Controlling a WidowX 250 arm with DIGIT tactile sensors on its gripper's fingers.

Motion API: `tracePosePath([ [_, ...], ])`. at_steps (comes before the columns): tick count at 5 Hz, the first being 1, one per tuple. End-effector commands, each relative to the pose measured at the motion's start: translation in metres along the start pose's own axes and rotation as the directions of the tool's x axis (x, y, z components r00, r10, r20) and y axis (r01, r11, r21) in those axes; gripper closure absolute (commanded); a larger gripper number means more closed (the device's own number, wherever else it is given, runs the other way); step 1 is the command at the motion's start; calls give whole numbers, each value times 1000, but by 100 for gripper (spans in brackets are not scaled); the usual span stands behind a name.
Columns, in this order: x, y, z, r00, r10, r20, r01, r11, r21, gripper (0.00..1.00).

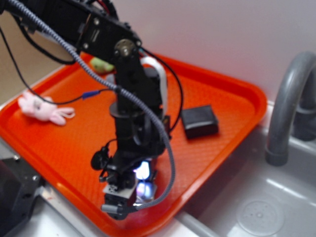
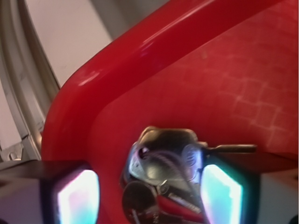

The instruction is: Grab the silver keys.

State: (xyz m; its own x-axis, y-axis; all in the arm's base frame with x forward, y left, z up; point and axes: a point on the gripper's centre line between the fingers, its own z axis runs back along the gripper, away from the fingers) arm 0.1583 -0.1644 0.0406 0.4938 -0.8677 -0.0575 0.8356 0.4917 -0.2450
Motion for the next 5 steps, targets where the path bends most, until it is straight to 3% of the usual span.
tracePosePath([
  [1,5,-14,11,1000,-20,19,20,999,30,100],
  [2,4,-13,10,1000,-12,7,11,999,31,100],
  [3,-6,-10,26,990,142,-24,-141,990,32,100],
  [4,-41,-9,74,913,406,32,-404,893,197,100],
  [5,-68,-17,121,778,594,206,-628,726,279,100],
])
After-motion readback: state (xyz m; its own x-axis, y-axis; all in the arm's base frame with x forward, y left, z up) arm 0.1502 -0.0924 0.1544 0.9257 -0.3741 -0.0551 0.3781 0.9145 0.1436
